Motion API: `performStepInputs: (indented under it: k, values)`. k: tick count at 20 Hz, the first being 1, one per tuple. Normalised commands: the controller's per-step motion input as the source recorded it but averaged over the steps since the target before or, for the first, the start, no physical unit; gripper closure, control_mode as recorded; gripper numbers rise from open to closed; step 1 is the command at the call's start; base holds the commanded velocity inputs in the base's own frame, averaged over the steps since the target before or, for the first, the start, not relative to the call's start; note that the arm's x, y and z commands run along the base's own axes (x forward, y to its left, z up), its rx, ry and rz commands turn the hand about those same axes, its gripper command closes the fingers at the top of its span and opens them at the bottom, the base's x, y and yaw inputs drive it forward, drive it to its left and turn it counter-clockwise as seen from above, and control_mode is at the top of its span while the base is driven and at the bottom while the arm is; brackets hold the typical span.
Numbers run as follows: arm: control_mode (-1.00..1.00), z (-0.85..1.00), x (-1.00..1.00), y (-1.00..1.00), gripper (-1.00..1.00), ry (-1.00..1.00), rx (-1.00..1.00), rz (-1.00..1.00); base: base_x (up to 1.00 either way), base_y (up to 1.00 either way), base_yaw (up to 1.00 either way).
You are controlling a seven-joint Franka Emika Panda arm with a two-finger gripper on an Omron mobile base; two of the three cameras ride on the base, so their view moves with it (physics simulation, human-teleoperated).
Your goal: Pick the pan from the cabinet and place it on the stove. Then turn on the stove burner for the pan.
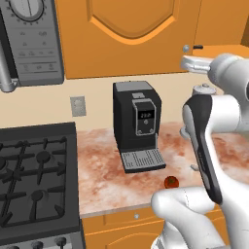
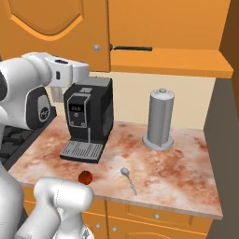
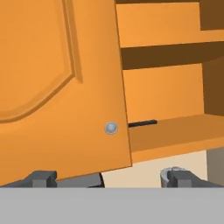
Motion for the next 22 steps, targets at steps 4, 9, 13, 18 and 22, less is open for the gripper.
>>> performStepInputs:
  k: [4,9,13,18,22]
  values:
    - [-1.00,-0.33,0.37,0.00,-1.00,-0.16,-0.05,0.06,0.00,0.00,0.00]
    - [-1.00,-0.16,0.29,-0.07,-1.00,-0.17,-0.02,0.10,0.00,0.00,0.00]
    - [-1.00,0.04,0.13,-0.10,-1.00,-0.10,-0.01,0.02,0.00,0.00,0.00]
    - [-1.00,0.29,0.08,-0.07,-1.00,-0.07,-0.03,0.00,0.00,0.00,0.00]
    - [-1.00,0.25,0.15,0.00,-1.00,-0.03,-0.04,0.00,0.00,0.00,0.00]
